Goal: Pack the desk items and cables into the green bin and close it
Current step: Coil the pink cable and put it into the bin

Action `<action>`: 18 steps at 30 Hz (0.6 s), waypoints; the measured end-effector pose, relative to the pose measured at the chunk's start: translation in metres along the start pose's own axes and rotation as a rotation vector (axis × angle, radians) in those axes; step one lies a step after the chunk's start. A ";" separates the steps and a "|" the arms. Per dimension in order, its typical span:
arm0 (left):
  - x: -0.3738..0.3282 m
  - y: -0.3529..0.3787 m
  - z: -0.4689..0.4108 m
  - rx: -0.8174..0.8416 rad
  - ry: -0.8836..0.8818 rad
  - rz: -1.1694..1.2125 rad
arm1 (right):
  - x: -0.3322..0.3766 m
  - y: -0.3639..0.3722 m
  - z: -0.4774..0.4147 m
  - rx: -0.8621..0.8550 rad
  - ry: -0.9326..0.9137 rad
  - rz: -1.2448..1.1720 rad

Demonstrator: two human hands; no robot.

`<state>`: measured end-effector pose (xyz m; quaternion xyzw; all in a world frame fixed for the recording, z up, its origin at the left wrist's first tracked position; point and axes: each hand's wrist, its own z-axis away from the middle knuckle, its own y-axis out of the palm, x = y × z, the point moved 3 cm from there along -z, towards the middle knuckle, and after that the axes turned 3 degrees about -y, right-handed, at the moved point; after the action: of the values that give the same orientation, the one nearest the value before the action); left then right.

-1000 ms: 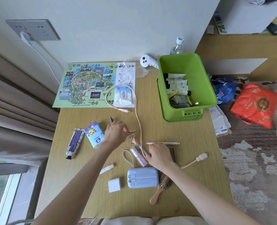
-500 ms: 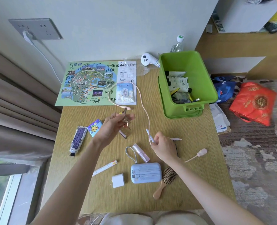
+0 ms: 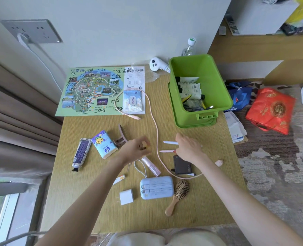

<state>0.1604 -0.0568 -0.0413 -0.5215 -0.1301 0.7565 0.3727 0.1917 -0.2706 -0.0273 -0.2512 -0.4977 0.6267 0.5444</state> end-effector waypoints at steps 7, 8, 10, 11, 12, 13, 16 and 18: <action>-0.002 0.040 -0.007 0.188 0.171 -0.692 | -0.018 0.037 -0.010 -0.052 -0.012 -0.133; -0.002 0.045 -0.007 0.209 0.186 -0.752 | -0.018 0.042 -0.012 -0.052 -0.025 -0.128; -0.005 0.053 -0.010 0.241 0.216 -0.835 | -0.019 0.048 -0.013 -0.053 -0.041 -0.119; -0.007 0.055 -0.011 0.247 0.231 -0.864 | -0.019 0.051 -0.014 -0.057 -0.046 -0.119; -0.009 0.057 -0.012 0.246 0.252 -0.893 | -0.019 0.053 -0.014 -0.062 -0.051 -0.115; -0.012 0.058 -0.012 0.240 0.280 -0.925 | -0.019 0.055 -0.015 -0.069 -0.058 -0.108; -0.015 0.063 -0.011 0.207 0.386 -1.005 | -0.018 0.058 -0.015 -0.102 -0.080 -0.095; -0.013 0.066 -0.011 0.206 0.412 -1.012 | -0.019 0.057 -0.015 -0.128 -0.078 -0.116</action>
<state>0.1442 -0.1136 -0.0754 -0.4919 -0.2140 0.3741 0.7565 0.1851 -0.2778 -0.0883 -0.2317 -0.5709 0.5706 0.5429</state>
